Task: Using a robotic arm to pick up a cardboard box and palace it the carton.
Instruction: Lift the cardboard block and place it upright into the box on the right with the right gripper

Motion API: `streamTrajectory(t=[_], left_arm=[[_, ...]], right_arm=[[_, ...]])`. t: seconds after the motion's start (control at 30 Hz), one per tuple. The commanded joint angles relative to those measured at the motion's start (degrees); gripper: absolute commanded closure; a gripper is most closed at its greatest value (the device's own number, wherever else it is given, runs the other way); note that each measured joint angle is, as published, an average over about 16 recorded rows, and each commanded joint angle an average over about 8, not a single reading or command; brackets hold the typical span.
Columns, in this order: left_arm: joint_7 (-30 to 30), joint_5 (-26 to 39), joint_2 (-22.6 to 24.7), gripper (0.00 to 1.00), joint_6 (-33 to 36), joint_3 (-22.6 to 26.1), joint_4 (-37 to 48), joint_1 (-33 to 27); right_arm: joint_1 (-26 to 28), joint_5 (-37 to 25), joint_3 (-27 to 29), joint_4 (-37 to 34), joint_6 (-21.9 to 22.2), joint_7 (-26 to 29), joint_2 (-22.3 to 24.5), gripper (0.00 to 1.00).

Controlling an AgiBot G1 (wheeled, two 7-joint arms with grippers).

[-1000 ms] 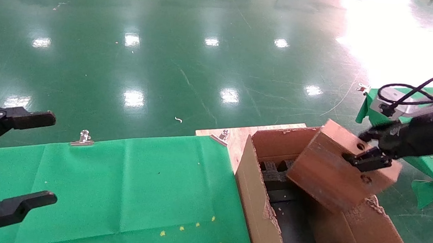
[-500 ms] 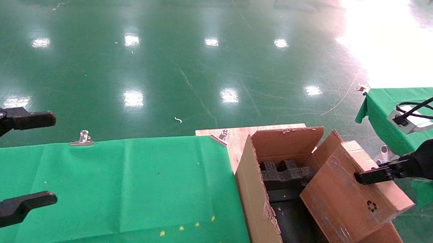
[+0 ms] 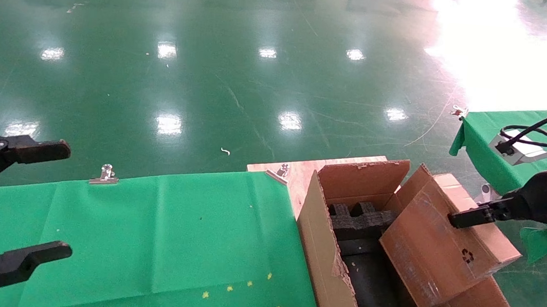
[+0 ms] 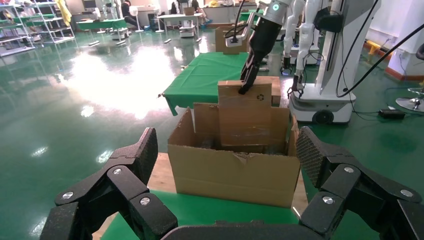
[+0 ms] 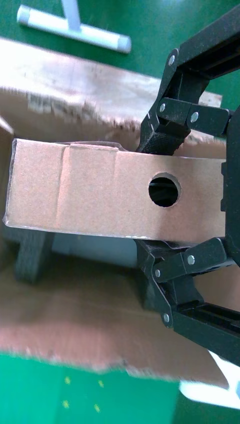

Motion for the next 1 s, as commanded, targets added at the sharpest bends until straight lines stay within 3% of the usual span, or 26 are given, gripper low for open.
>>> streamTrajectory(t=[0.03, 0.53, 1.0], left_arm=[[0.00, 0.00, 0.00, 0.00, 0.00, 0.00, 0.00, 0.00], [0.00, 0.00, 0.00, 0.00, 0.00, 0.00, 0.00, 0.00], [0.00, 0.00, 0.00, 0.00, 0.00, 0.00, 0.00, 0.00]], right_arm=[[-0.22, -0.66, -0.22, 0.42, 1.27, 1.25, -0.06, 1.00], [-1.90, -10.58, -3.09, 17.48, 12.79, 19.39, 3.69, 1.00], [-5.99, -15.44, -5.50, 22.58, 19.58, 27.55, 3.80, 1.00]])
